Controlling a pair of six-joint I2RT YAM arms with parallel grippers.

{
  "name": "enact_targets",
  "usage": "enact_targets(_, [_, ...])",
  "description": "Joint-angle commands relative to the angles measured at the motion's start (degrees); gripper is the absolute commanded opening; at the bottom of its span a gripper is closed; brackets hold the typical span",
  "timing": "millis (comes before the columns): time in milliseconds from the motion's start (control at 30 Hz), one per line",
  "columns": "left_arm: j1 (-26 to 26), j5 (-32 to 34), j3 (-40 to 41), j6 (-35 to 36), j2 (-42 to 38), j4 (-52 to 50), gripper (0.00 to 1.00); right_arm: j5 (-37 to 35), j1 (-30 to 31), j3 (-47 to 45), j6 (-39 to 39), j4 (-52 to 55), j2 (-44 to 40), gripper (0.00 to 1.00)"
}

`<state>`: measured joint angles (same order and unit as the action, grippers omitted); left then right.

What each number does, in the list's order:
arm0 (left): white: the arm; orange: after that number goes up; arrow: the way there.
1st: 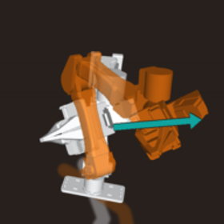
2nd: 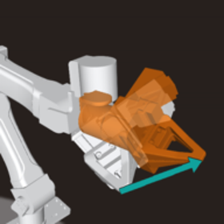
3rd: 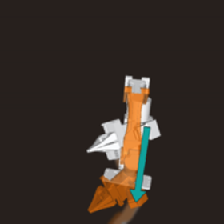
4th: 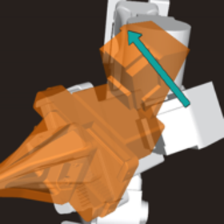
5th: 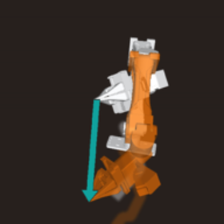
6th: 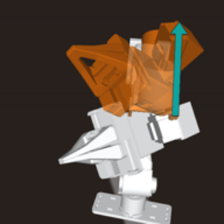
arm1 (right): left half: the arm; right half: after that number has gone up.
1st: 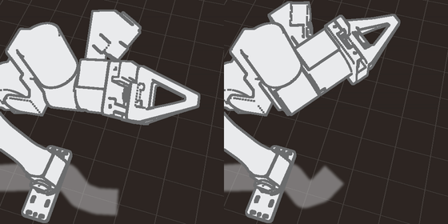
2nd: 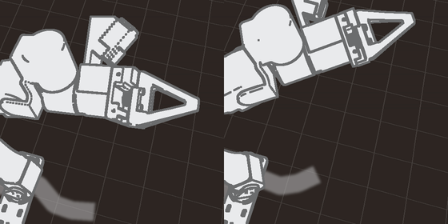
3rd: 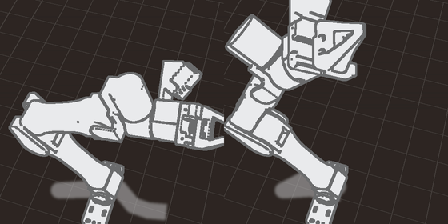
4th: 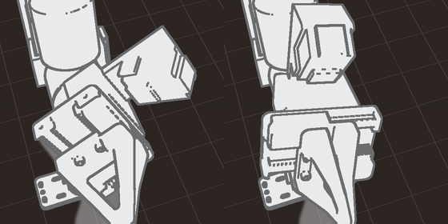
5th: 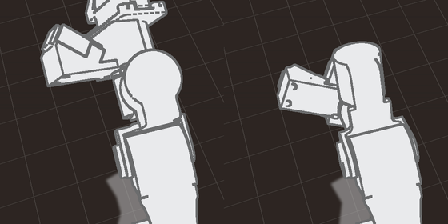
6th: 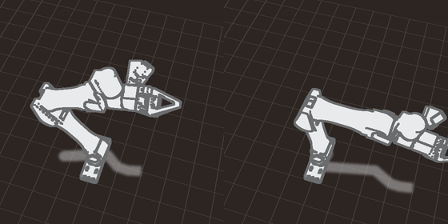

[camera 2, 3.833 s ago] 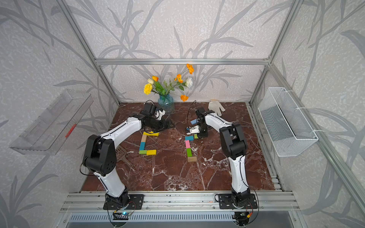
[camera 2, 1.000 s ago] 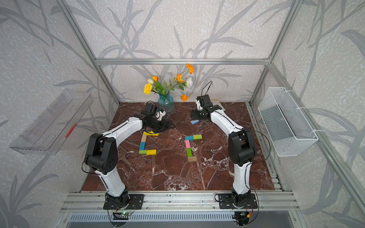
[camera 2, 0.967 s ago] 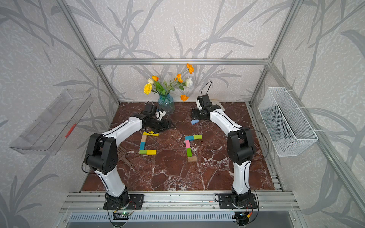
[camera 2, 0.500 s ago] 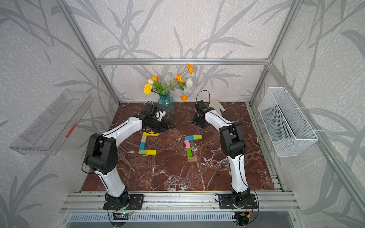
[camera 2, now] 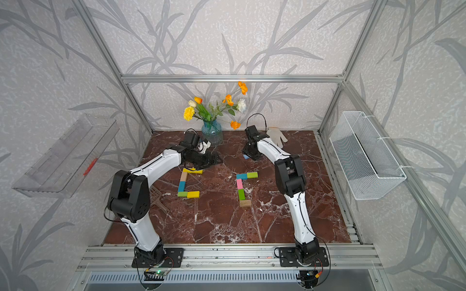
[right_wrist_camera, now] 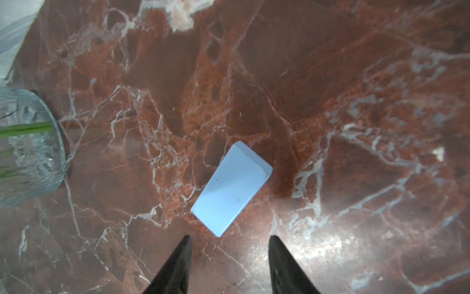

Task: Assemble the letter c with building blocks
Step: Pick up the building block from the center of the board.

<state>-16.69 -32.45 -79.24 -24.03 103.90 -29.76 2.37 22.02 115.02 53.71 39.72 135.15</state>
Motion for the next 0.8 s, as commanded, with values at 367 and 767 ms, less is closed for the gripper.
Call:
enact_targets(367, [0.7,0.2,-0.5,0.7,-0.7,0.3,0.95,-3.9,-0.3,11.9,2.2,6.6,9.0,0.45])
enact_targets(767, [1.0,-0.3,-0.7,0.3,-0.1,0.2,0.95,-6.0,0.2,30.8,-2.8,19.7,19.0,0.49])
